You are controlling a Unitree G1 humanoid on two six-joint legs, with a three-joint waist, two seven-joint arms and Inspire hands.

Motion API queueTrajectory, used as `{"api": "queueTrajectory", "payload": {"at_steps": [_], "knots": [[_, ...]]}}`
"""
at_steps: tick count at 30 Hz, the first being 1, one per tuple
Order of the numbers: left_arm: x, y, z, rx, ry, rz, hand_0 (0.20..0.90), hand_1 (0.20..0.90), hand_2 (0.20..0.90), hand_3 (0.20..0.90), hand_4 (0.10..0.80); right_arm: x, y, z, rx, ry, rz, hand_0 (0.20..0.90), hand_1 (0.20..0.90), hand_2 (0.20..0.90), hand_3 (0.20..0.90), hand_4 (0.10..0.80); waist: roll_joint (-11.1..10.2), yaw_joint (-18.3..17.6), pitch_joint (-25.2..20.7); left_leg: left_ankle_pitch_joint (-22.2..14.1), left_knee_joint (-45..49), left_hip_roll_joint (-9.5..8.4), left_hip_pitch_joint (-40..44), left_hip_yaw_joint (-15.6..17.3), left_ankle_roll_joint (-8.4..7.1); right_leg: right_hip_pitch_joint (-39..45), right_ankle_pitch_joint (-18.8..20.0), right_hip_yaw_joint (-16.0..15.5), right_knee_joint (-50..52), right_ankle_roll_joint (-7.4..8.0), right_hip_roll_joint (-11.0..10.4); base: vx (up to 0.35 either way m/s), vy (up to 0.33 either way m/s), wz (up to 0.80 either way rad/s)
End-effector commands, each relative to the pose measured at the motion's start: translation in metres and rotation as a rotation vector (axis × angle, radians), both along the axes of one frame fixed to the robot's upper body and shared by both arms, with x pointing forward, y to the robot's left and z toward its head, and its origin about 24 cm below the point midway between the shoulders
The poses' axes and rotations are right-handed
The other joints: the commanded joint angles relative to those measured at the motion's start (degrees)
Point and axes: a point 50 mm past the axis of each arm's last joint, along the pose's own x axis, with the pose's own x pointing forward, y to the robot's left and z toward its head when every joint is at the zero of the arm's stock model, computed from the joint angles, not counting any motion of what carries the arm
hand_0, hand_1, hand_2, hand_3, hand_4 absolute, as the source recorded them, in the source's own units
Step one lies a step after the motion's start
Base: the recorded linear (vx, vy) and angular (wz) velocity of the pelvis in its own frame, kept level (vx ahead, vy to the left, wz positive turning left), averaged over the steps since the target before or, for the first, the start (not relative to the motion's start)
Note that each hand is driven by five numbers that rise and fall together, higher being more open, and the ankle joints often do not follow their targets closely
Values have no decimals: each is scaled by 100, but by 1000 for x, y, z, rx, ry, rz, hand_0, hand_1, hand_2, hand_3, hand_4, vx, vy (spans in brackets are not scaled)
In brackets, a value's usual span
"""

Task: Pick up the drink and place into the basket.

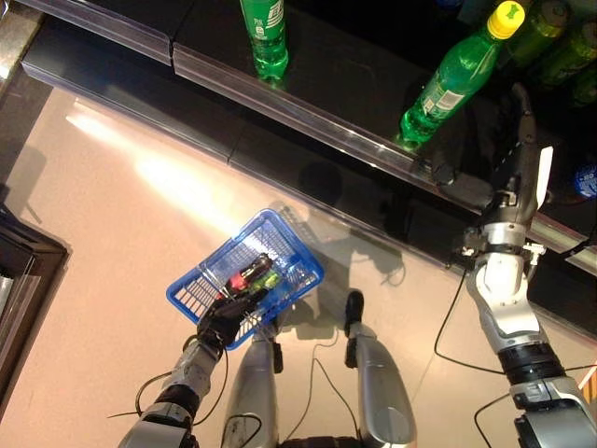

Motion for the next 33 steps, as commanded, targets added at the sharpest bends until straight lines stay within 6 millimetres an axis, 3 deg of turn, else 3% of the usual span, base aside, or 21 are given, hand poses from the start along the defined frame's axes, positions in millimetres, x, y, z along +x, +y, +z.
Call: {"api": "queueTrajectory", "payload": {"at_steps": [1, 13, 29, 31, 32, 33], "knots": [[-13, 15, 4, 44, -67, -44, 300, 300, 300, 200, 100, -7, -17, 65, -37, -232, 25, 900, 900, 900, 900, 800, -49, 160, -257, -768, 956, -145, -107, -19, 137, 205, -140, 121, 3, 107, 57, 16, -40, 3], [-10, 15, 6, 61, -54, -77, 300, 300, 300, 200, 100, 12, -26, 90, -15, -194, 58, 900, 900, 900, 900, 800, -29, 316, -278, -773, 981, -178, -129, -113, 123, 227, -140, 14, -6, 95, 40, 4, -12, 2], [-5, 12, 9, 71, -58, -115, 300, 300, 300, 200, 100, 30, -31, 96, 16, -104, 97, 900, 900, 900, 900, 800, -24, 411, -280, -801, 988, -214, -127, -170, 137, 204, -128, -51, 19, 113, 8, 3, -1, 2], [-3, 13, 10, 70, -60, -116, 300, 300, 300, 200, 100, 32, -29, 96, 20, -90, 124, 582, 582, 582, 529, 429, -21, 419, -277, -806, 981, -213, -124, -169, 135, 201, -127, -52, 14, 120, 4, 0, 0, 0], [-3, 12, 10, 70, -60, -117, 300, 300, 300, 200, 100, 33, -29, 96, 27, -85, 137, 533, 533, 533, 472, 372, -14, 428, -261, -836, 1000, -208, -107, -172, 133, 215, -147, -52, 30, 121, 8, 0, 0, 0], [-3, 13, 10, 70, -61, -119, 300, 300, 300, 200, 100, 34, -29, 97, 32, -84, 150, 300, 300, 300, 200, 100, -11, 435, -257, -838, 1006, -212, -110, -180, 129, 216, -148, -50, 29, 122, 6, 0, 0, 0]]}}
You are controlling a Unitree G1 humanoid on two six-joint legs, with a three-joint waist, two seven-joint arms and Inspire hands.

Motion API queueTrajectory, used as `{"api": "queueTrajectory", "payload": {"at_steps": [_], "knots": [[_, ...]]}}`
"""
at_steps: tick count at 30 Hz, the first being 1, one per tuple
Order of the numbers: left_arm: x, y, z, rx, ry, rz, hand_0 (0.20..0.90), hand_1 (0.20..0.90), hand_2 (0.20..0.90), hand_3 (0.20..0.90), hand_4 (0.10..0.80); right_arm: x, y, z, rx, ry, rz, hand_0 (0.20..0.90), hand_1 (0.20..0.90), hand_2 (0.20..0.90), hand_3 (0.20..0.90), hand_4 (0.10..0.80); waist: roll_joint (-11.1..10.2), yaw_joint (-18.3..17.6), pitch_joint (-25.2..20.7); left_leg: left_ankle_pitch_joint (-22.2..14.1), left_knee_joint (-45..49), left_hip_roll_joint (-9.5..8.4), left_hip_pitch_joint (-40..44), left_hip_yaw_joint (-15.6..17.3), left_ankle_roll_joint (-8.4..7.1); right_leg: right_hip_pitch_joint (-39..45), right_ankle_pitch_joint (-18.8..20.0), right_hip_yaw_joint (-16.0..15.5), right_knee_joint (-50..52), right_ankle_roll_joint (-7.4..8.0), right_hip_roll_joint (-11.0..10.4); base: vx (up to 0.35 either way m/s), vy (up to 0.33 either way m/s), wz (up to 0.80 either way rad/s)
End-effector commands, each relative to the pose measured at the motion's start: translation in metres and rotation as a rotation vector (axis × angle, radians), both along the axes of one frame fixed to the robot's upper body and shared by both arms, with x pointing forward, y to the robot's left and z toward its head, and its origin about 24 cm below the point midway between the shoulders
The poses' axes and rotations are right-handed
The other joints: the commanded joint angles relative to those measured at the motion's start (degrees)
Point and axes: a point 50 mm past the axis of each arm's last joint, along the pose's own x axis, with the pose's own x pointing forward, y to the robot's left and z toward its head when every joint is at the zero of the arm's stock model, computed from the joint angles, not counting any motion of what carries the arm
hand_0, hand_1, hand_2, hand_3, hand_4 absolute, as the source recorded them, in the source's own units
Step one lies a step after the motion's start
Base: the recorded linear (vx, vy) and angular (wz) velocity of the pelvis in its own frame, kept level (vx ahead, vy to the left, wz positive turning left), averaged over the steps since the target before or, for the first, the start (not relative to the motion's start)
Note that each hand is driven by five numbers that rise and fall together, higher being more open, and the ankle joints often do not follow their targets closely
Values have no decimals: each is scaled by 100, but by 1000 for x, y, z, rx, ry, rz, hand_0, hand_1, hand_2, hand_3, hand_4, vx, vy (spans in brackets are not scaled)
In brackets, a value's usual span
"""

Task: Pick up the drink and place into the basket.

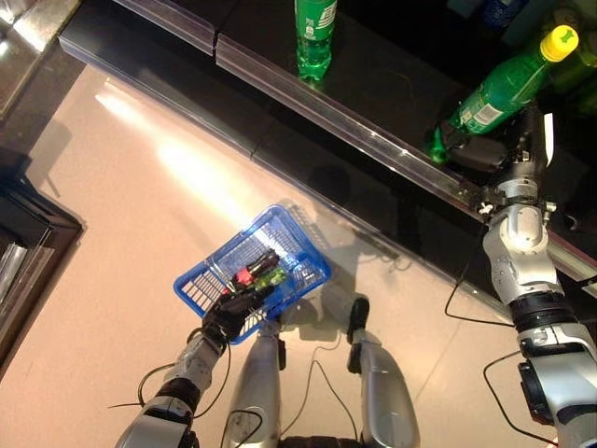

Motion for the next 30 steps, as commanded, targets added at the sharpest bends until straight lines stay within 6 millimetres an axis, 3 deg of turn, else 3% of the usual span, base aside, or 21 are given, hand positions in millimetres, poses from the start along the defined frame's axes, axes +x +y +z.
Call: {"api": "queueTrajectory", "payload": {"at_steps": [1, 21, 30], "knots": [[-12, 19, 4, 60, -61, -62, 300, 300, 300, 200, 100, -8, -5, 75, -61, -246, 67, 300, 300, 300, 200, 100, -16, 2, -272, -805, 951, -191, -149, -13, 127, 36, -126, 120, 40, 121, 30, 0, 0, 0], [-11, 14, 3, 47, -66, -74, 300, 300, 300, 200, 100, -7, 8, 82, -110, -275, 92, 300, 300, 300, 200, 100, 33, -11, -254, -806, 861, -248, -77, 3, 148, -22, -106, 109, 64, 143, -2, 0, 0, 0], [-12, 11, 2, 42, -72, -59, 300, 300, 300, 200, 100, -15, 28, 89, -184, -329, 158, 300, 300, 300, 200, 100, 28, -42, -266, -822, 740, -264, 99, 20, 159, 101, -111, 149, -10, 144, 24, 0, 0, 0]]}}
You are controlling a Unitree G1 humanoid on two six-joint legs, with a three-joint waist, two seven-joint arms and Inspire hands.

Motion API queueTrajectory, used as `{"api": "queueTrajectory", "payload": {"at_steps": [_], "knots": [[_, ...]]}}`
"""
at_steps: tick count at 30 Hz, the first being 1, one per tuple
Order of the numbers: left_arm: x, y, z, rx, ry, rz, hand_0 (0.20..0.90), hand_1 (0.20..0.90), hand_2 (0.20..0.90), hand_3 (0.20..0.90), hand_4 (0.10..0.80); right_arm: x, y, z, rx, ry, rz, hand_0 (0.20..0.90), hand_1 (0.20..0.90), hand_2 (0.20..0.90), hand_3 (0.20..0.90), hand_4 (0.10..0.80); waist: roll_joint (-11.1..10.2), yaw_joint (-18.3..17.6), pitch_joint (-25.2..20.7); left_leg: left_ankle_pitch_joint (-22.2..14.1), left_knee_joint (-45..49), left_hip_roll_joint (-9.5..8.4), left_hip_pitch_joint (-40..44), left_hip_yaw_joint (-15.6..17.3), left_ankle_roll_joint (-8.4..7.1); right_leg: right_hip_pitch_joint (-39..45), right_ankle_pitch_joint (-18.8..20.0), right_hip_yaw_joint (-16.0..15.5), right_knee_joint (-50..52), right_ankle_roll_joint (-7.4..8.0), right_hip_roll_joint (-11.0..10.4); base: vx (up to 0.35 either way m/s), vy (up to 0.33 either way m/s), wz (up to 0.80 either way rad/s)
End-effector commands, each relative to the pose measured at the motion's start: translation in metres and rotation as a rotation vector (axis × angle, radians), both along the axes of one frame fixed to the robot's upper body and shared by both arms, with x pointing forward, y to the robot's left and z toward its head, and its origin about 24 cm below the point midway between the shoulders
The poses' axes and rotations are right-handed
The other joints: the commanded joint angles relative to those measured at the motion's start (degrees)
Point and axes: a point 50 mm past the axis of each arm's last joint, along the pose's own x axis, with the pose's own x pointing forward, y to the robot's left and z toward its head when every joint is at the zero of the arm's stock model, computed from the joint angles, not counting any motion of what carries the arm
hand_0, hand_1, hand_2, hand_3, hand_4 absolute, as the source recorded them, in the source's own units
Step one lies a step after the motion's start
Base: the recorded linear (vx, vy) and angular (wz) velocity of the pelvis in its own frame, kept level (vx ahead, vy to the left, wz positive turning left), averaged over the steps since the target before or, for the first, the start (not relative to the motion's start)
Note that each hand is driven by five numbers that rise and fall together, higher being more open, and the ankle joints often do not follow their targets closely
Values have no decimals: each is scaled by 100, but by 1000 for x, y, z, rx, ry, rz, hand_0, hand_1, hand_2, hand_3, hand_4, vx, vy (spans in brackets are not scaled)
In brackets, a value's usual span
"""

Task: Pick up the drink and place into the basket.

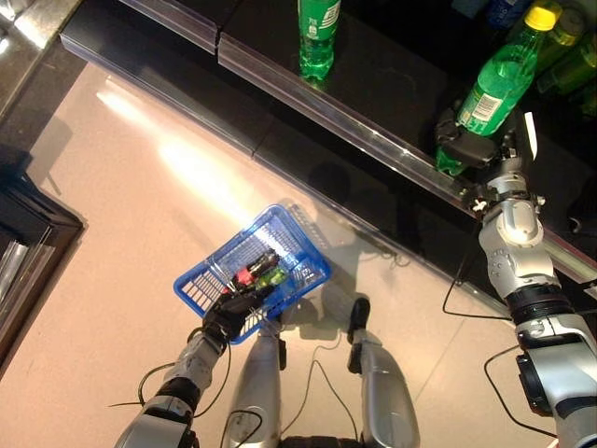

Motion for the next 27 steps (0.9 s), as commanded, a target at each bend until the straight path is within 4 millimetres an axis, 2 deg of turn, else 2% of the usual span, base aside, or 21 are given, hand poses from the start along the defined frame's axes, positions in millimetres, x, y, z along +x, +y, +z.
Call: {"api": "queueTrajectory", "payload": {"at_steps": [1, 7, 11, 19, 27], "knots": [[-13, 12, 2, 41, -72, -52, 300, 300, 300, 200, 100, -24, 22, 87, -158, -374, 99, 300, 300, 300, 200, 100, 10, -39, -303, -787, 727, -258, 110, 24, 156, 103, -78, 152, -23, 132, 33, 0, 0, 0], [-18, 13, -1, 35, -69, -41, 300, 300, 300, 200, 100, -32, 34, 83, -218, -392, 147, 300, 300, 300, 200, 100, -27, -38, -484, -759, 463, -305, 430, 51, 125, 416, -52, 129, -257, 151, 0, 19, 12, 0], [-29, 16, -9, 30, -40, -22, 300, 300, 300, 200, 100, -37, 41, 76, -261, -383, 190, 300, 300, 300, 200, 100, -71, -28, -761, -701, 111, -304, 792, 73, 65, 775, -2, 62, -550, 177, -24, 78, 37, 1], [-51, 15, -25, 18, 27, 10, 300, 300, 300, 200, 100, -51, 49, 52, -298, -330, 264, 300, 300, 300, 200, 100, -137, 43, -1468, -519, -738, -255, 1647, 8, -14, 1553, 30, -135, -985, 263, -66, 124, 20, 10], [-57, 8, -28, -19, 18, 3, 300, 300, 300, 200, 100, -55, 57, 25, -309, -224, 333, 300, 300, 300, 200, 100, -167, 192, -2034, -498, -1060, -227, 2204, -102, -24, 2153, -92, -395, -1108, 211, 12, 129, 10, 13]]}}
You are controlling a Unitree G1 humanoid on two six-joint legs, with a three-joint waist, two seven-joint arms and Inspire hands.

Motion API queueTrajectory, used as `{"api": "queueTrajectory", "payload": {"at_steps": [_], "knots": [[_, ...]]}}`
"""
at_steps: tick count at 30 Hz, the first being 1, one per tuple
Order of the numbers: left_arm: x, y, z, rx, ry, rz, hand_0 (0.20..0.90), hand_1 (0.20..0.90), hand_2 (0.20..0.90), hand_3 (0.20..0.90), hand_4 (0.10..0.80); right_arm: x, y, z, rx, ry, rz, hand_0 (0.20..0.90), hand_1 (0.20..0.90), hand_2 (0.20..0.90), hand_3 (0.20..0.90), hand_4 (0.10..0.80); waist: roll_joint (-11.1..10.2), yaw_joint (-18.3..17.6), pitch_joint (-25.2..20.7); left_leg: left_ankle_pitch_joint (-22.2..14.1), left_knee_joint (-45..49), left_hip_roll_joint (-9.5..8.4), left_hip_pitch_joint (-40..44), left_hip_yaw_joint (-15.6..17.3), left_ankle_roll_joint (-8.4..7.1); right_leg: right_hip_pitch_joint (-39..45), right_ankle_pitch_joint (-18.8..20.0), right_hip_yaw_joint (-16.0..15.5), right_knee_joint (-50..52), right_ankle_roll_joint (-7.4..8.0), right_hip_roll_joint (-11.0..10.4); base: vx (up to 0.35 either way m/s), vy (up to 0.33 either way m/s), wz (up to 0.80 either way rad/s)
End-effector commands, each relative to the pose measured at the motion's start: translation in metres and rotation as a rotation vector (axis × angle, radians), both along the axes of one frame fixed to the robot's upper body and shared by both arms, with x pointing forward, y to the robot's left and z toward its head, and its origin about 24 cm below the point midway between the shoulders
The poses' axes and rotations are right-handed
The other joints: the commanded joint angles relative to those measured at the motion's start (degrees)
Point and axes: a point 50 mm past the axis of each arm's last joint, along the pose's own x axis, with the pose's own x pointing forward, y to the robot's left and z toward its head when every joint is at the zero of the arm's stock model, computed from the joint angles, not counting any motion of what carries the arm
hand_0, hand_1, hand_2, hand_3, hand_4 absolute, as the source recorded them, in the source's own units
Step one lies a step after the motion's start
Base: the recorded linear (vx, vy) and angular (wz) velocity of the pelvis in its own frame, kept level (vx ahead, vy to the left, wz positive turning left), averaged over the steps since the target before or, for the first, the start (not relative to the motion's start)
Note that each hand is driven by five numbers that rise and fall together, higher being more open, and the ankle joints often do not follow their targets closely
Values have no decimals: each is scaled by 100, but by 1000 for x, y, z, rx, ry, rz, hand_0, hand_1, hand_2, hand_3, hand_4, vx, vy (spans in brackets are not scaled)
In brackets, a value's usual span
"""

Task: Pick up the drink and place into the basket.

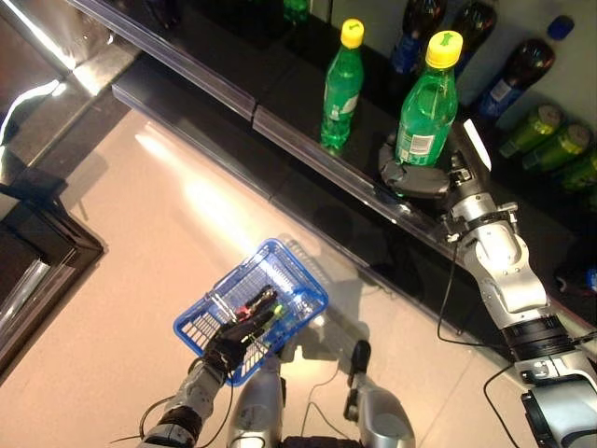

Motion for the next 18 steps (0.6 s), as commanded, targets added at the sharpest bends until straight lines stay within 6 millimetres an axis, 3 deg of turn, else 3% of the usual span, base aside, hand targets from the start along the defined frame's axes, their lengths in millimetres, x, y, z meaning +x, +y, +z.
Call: {"api": "queueTrajectory", "payload": {"at_steps": [1, 9, 18], "knots": [[-7, 9, 8, 29, -126, -52, 300, 300, 300, 200, 100, -19, 5, 24, -6, -166, 82, 300, 300, 300, 200, 100, -136, 111, -1992, -644, 225, -118, 213, 58, -35, -217, -335, 29, 523, 20, -8, 86, 18, 12], [3, 1, 28, -59, -277, -58, 300, 300, 300, 200, 100, -24, 9, 0, 11, -85, 129, 300, 300, 300, 200, 100, -131, 292, -2143, -578, -6, -93, 489, -21, -33, 139, -282, -179, 299, 40, -18, 35, 10, 4], [27, -25, 84, -212, -586, -162, 300, 300, 300, 200, 100, -28, 24, -16, 53, -50, 185, 300, 300, 300, 200, 100, -169, 626, -2155, -465, -93, -76, 501, -253, -20, 353, -294, -521, 269, 50, -39, 14, -33, 16]]}}
